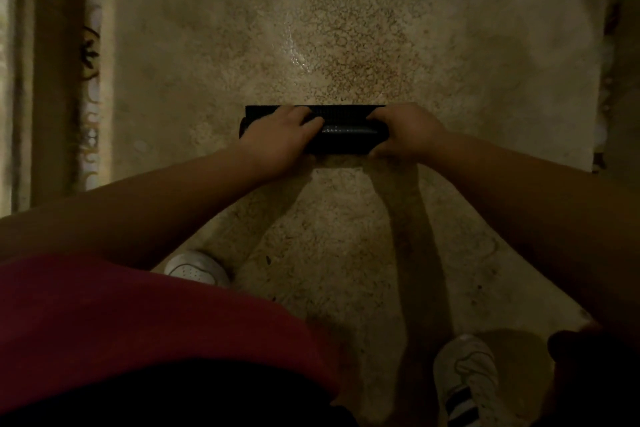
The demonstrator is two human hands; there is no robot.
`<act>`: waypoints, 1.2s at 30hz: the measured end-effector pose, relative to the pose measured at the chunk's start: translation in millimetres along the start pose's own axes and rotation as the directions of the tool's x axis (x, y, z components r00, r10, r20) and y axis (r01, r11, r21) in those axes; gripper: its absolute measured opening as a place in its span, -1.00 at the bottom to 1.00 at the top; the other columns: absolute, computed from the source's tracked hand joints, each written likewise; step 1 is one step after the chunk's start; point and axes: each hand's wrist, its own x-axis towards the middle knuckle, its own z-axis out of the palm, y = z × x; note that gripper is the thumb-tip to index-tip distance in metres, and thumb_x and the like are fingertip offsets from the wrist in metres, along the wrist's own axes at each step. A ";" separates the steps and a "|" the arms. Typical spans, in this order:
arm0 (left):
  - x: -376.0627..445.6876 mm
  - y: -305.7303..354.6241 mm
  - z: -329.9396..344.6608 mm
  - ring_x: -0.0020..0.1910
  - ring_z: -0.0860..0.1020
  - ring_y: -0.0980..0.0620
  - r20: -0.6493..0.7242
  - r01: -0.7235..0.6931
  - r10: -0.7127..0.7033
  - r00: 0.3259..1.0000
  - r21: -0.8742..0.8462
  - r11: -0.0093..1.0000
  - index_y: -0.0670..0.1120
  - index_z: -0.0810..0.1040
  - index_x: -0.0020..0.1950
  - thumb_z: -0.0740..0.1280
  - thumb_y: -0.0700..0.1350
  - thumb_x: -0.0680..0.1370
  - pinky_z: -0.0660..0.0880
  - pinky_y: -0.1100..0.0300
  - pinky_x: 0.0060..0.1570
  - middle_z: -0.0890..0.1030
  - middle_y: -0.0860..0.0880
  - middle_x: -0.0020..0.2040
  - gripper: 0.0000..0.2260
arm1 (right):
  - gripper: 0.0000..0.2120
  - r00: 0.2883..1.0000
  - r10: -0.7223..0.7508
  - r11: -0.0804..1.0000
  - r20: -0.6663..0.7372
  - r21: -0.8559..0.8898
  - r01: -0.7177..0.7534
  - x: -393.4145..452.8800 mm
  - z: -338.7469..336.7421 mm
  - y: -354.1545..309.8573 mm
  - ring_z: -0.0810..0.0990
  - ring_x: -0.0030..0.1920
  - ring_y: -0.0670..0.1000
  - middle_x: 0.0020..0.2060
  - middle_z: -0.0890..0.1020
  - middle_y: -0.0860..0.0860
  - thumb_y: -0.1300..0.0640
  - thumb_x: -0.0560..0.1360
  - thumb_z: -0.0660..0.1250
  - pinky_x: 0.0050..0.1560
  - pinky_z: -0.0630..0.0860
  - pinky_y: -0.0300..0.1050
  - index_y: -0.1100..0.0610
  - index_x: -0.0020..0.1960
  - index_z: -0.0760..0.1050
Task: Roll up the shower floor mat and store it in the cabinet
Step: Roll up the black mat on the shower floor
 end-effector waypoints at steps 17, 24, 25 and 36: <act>19.5 -0.9 4.4 0.10 0.46 -0.22 0.136 -0.023 0.002 0.991 0.151 0.988 -0.16 0.29 0.32 0.30 -0.05 0.52 0.45 -0.12 0.07 0.47 -0.22 0.18 -0.57 | -0.16 0.948 -0.059 0.978 -0.312 -0.209 -0.008 -49.6 61.8 -19.5 0.38 0.27 0.20 0.31 0.42 0.17 -0.21 0.34 0.42 0.29 0.33 0.16 0.19 0.43 0.20; 5.3 -4.2 8.8 0.22 0.36 -0.23 0.024 -0.038 0.037 0.999 0.058 0.998 -0.20 0.27 0.42 0.41 0.04 0.47 0.41 -0.07 0.21 0.35 -0.26 0.32 -0.37 | -0.36 0.973 -0.053 0.955 -0.224 -0.297 -0.017 -23.7 44.0 -18.2 0.44 0.14 0.17 0.15 0.50 0.13 -0.09 0.32 0.47 0.12 0.40 0.09 0.14 0.27 0.32; -1.9 -8.5 11.8 0.22 0.37 -0.23 -0.024 -0.043 0.045 0.999 0.068 0.997 -0.19 0.27 0.43 0.43 0.07 0.45 0.40 -0.09 0.20 0.36 -0.26 0.32 -0.33 | -0.47 0.974 -0.061 0.954 -0.219 -0.300 -0.007 -19.7 41.4 -15.7 0.45 0.11 0.16 0.12 0.51 0.14 -0.01 0.36 0.44 0.08 0.40 0.06 0.13 0.23 0.35; 1.8 -42.3 9.4 0.10 0.39 -0.25 -0.072 0.039 -0.029 0.997 0.141 0.989 -0.01 0.21 0.43 0.37 0.06 0.45 0.41 -0.13 0.03 0.41 -0.25 0.17 -0.40 | -0.27 0.993 -0.093 0.988 -0.074 -0.127 0.083 1.6 9.9 6.1 0.38 0.20 0.15 0.20 0.45 0.14 -0.11 0.29 0.50 0.17 0.40 0.07 0.09 0.36 0.32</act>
